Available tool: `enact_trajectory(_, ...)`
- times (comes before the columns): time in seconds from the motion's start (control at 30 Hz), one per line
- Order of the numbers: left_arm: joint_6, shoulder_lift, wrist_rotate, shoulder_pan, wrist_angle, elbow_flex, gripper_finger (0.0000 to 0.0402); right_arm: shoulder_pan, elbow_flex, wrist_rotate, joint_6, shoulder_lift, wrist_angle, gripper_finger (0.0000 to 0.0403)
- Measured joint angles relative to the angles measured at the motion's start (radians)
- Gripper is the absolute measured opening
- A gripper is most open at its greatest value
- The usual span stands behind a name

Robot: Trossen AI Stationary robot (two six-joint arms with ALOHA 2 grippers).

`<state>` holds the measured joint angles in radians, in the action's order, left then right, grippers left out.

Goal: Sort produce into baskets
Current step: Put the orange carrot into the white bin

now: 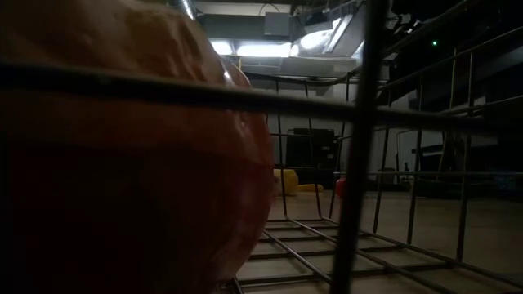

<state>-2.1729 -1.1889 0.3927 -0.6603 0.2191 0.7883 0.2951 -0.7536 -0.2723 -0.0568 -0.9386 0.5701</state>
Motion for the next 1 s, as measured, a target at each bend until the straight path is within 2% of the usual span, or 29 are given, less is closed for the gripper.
enact_trajectory(0.5, 0.027, -0.005, 0.0, -0.008, 0.03, 0.0, 0.0139, 0.0, 0.0, 0.004, 0.0, 0.0, 0.0, 0.0314)
enact_trajectory(0.8, 0.034, -0.083, 0.001, -0.012, -0.091, 0.0, 0.0139, 0.0, 0.0, 0.004, 0.0, 0.0, 0.0, 0.0314)
enact_trajectory(1.0, 0.044, -0.109, 0.014, -0.012, -0.057, -0.001, 0.0139, 0.0, 0.0, 0.004, 0.0, 0.0, 0.0, 0.0314)
